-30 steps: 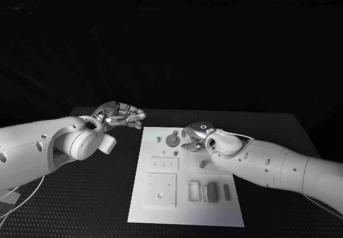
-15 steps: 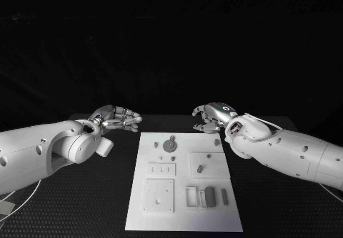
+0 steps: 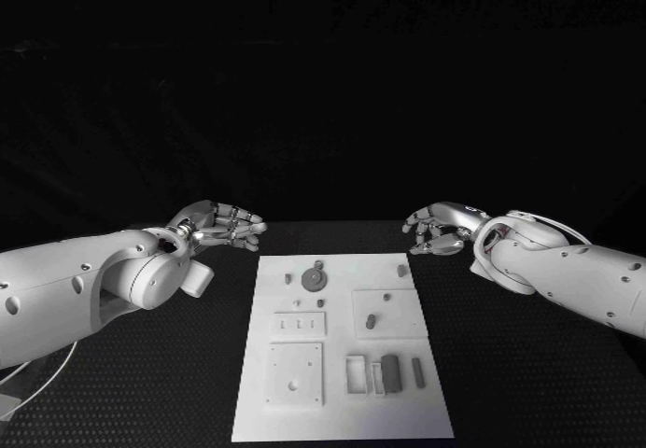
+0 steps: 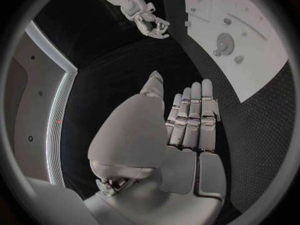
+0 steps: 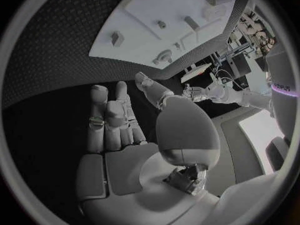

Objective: Assemble the parts on the task board

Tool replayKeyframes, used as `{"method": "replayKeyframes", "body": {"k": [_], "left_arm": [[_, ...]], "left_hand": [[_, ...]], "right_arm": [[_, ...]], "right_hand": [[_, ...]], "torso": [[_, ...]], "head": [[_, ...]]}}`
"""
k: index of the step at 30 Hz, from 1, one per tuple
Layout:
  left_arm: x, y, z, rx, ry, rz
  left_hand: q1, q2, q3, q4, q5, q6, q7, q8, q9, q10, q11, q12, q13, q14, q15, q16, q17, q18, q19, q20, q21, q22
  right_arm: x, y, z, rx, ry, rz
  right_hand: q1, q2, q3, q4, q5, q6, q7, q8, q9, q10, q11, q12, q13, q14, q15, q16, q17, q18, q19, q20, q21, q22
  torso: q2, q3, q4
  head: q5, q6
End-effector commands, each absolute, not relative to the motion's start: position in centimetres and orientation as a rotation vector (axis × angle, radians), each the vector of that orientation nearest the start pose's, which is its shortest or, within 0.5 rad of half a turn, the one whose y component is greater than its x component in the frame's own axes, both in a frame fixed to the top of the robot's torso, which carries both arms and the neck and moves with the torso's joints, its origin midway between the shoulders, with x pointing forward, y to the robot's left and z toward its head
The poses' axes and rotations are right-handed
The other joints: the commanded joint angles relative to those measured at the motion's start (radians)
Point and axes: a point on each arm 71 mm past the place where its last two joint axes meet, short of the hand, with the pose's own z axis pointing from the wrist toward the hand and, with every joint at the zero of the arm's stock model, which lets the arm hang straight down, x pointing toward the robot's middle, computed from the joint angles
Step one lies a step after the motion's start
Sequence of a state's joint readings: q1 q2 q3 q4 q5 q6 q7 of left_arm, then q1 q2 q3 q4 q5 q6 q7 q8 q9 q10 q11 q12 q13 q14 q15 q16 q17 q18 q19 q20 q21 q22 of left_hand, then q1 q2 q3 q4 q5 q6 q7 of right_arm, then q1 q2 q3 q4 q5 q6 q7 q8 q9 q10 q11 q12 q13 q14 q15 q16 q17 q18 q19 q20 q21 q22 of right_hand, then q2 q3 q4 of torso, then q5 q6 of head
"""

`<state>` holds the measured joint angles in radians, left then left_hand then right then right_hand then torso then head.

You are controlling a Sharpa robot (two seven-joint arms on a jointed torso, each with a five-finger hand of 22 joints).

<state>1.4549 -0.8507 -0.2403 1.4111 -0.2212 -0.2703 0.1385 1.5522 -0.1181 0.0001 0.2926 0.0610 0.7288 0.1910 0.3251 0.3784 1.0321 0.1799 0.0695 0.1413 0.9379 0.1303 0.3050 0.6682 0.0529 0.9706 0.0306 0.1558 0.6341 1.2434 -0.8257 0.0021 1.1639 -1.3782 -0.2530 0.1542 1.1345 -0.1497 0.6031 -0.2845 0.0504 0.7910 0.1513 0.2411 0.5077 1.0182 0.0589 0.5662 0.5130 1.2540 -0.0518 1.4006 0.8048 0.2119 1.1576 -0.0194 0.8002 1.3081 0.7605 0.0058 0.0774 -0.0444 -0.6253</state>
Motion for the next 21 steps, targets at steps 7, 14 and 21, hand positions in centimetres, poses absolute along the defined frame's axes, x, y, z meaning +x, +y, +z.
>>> {"method": "replayKeyframes", "body": {"k": [7,14,21], "left_arm": [[52.6,24.8,-14.1,-0.83,1.658,-1.206],[52.7,24.9,-14.2,-0.83,1.657,-1.204],[52.7,24.8,-14.2,-0.829,1.659,-1.205]], "left_hand": [[-0.003,0.0,0.006,-0.002,-0.004,-0.001,0.033,-0.007,-0.002,-0.006,0.0,-0.001,0.001,-0.003,0.0,-0.004,0.002,0.018,-0.002,-0.001,-0.003,0.001],[-0.002,0.0,0.006,-0.001,-0.004,-0.001,0.034,-0.007,-0.002,-0.006,0.0,-0.001,0.001,-0.003,0.0,-0.004,0.002,0.017,-0.002,-0.001,-0.003,0.001],[-0.002,0.0,0.006,-0.001,-0.004,-0.001,0.034,-0.007,-0.002,-0.007,0.0,-0.001,0.001,-0.003,0.0,-0.004,0.003,0.017,-0.002,-0.001,-0.004,0.001]], "right_arm": [[54.4,-30.8,-18.9,-0.189,1.706,0.544],[54.6,-30.6,-20.8,-0.19,1.72,0.522],[54.8,-30.1,-22.2,-0.183,1.733,0.525]], "right_hand": [[0.005,-0.021,-0.015,0.001,-0.002,0.018,0.023,0.02,0.003,0.053,0.01,-0.126,-0.097,-0.002,0.01,-0.014,-0.002,0.05,0.002,0.009,-0.018,0.009],[0.007,-0.02,-0.019,0.001,-0.002,0.012,0.021,0.018,0.0,0.069,0.01,-0.149,-0.114,0.001,0.01,-0.015,0.0,0.05,0.007,0.009,-0.021,0.009],[0.005,-0.019,-0.021,0.002,-0.002,-0.001,0.019,0.013,-0.004,0.081,0.008,-0.157,-0.12,0.003,0.008,-0.015,0.0,0.05,0.011,0.008,-0.023,0.008]], "torso": [[0.001,0.0021,-0.0031],[0.0,-0.0008,-0.001],[0.0,-0.0027,0.0033]], "head": [[-0.015,0.002],[-0.021,-0.002],[-0.022,-0.008]]}}
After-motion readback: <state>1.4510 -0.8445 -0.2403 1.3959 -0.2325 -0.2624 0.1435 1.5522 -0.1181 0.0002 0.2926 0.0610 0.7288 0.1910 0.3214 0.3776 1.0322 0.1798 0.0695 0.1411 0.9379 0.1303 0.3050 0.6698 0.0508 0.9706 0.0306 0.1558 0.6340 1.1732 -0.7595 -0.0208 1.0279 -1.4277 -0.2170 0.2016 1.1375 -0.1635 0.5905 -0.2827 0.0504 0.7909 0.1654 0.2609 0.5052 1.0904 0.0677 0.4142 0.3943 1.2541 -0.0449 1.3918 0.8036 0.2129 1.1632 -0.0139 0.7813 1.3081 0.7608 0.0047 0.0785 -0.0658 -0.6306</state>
